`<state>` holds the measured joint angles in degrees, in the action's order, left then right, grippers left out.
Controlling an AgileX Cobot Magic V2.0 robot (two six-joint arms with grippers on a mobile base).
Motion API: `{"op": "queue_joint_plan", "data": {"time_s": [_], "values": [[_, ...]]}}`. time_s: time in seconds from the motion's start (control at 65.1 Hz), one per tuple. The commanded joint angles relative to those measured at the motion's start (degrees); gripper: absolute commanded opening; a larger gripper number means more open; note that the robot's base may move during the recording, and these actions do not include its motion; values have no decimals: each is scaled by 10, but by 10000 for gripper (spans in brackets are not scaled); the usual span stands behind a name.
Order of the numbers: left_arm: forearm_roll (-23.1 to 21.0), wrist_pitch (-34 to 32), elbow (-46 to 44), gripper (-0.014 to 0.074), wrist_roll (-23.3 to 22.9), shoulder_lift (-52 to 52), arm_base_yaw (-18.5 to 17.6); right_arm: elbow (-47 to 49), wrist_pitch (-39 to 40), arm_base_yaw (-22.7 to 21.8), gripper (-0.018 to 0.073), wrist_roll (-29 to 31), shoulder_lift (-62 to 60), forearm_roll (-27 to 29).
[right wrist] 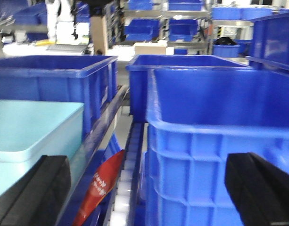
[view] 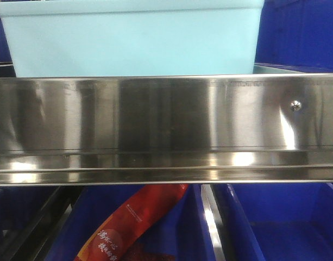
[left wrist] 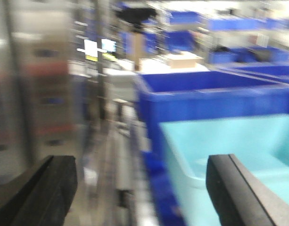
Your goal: Fetch blue bin and place on conveyor start
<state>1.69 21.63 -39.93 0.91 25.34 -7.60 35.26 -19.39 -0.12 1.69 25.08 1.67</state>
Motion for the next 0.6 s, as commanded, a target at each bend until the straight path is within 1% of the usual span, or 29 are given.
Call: {"op": "queue_joint_plan", "data": {"time_s": [0.0, 0.061, 0.138, 0.184, 0.246, 0.292, 0.323, 0.369, 0.415, 0.476, 0.584], "values": [[-4, 30, -25, 465, 6, 45, -59, 40, -21, 36, 569, 24, 44, -4], [-4, 46, -39, 465, 6, 83, -92, 72, -40, 68, 569, 24, 79, -4], [-9, 50, -66, 464, 6, 136, -137, 120, -67, 122, 569, 24, 142, -4], [-17, 53, -92, 463, 3, 169, -152, 153, -86, 145, 569, 24, 173, -3], [-17, 66, -128, 463, -9, 209, -161, 197, -114, 163, 569, 23, 222, -3], [-17, 90, -177, 463, -31, 262, -161, 258, -157, 169, 569, 6, 274, -2], [-13, 113, -207, 463, -41, 290, -160, 291, -181, 168, 569, -17, 303, -2], [-11, 138, -253, 463, -45, 322, -155, 336, -214, 168, 569, -41, 341, -2], [-11, 180, -298, 463, -48, 360, -149, 381, -248, 167, 569, -48, 383, -4], [-9, 226, -354, 454, -67, 412, -137, 440, -295, 167, 569, -51, 430, -4], [-10, 291, -445, 452, -75, 490, -102, 543, -383, 166, 569, -55, 515, -4]]}}
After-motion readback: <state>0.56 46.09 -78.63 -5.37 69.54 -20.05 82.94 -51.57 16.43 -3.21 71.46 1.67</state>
